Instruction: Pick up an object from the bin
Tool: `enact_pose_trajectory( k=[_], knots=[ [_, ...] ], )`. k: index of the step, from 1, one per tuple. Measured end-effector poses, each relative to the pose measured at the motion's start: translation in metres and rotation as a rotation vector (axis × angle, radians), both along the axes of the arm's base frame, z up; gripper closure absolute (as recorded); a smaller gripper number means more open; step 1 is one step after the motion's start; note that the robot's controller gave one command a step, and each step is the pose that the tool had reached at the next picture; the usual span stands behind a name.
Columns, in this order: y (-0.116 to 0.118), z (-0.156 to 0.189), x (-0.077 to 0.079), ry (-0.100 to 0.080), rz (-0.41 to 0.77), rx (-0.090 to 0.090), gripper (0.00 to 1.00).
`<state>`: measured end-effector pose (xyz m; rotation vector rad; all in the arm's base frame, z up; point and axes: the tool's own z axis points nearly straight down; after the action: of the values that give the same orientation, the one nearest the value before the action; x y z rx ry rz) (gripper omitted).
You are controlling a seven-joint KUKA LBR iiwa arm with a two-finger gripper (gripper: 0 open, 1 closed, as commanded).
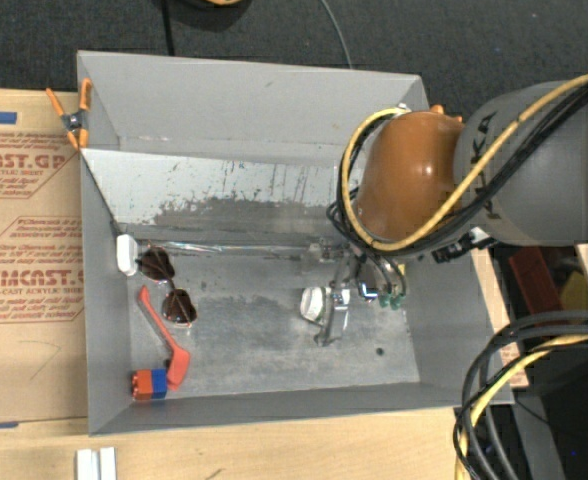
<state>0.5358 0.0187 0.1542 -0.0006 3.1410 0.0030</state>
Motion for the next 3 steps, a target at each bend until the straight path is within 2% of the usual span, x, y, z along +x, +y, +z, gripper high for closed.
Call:
enact_pose_trajectory(
  k=[1,2,3],
  knots=[
    [-0.019,-0.011,-0.003,0.000,-0.075,0.000,0.00],
    [-0.044,-0.046,0.009,-0.001,-0.203,0.000,0.00],
    [-0.050,-0.060,0.011,0.002,-0.184,-0.001,0.00]
  ],
)
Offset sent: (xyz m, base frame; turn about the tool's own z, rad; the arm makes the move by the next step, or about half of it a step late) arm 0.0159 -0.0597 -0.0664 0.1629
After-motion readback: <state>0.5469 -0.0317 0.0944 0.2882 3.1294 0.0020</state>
